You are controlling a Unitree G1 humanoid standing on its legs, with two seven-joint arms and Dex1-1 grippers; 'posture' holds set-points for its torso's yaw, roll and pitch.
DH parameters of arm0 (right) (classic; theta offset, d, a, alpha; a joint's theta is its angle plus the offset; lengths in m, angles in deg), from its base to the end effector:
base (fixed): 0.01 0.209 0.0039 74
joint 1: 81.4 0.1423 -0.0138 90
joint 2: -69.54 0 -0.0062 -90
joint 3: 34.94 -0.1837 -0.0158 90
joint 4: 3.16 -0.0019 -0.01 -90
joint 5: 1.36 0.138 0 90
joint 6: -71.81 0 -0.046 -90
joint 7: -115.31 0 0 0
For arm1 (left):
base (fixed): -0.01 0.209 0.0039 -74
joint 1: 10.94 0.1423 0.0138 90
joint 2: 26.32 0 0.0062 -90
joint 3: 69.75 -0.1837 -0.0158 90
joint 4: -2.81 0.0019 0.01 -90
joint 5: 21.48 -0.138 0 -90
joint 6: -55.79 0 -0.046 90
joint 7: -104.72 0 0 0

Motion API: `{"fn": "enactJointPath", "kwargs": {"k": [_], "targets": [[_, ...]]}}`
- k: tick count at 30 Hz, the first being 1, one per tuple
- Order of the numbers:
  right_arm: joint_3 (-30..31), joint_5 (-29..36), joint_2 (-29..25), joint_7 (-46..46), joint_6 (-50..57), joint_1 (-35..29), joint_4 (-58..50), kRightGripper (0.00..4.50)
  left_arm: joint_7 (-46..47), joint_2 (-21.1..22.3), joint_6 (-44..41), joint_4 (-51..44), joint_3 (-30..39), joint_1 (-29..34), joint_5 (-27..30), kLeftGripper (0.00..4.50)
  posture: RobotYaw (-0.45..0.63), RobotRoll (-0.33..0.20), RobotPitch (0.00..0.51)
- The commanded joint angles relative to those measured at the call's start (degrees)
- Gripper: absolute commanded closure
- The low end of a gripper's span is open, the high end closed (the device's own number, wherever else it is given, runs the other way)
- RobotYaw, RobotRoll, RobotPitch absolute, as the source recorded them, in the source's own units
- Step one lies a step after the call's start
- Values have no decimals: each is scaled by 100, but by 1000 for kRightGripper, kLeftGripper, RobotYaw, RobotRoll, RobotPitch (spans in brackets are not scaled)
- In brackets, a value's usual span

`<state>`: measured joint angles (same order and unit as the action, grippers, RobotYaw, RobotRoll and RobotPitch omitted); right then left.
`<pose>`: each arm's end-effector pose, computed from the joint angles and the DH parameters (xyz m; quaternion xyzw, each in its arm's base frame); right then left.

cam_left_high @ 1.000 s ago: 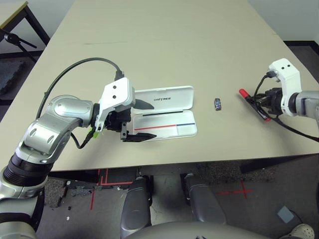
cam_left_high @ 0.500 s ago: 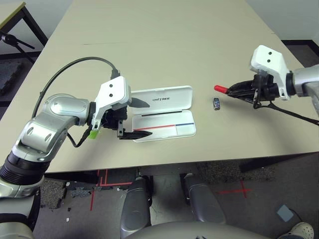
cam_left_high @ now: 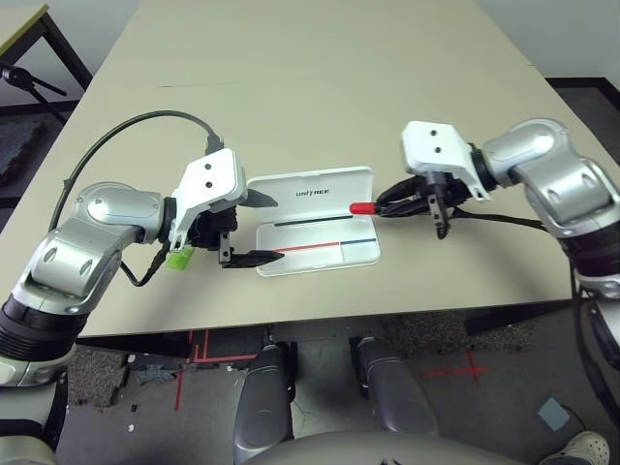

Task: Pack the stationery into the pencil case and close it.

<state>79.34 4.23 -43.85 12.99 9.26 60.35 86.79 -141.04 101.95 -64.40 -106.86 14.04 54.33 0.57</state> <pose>0.3024 -0.1560 0.2439 -0.3828 0.1255 0.6351 0.6591 0.2400 0.2267 0.2181 0.2963 0.1136 -0.5698 0.7580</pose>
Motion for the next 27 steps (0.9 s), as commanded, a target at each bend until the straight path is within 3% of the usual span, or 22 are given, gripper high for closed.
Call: {"fn": "enactJointPath", "kwargs": {"k": [1, 16, 27], "targets": [[252, -219, 180, -30, 0, 89, 38, 4033, 41, 39, -43, -84, 15, 98, -63, 0, -93, 0, 175], [678, -846, 1230, -380, -28, 254, 552, 4033, 377, 32, -415, -194, -47, 168, -191, 0, -73, 0, 177], [846, -1065, 1627, -641, -152, 97, 800, 4033, 517, 29, -555, -244, -54, 232, -290, 0, -59, 0, 178]]}}
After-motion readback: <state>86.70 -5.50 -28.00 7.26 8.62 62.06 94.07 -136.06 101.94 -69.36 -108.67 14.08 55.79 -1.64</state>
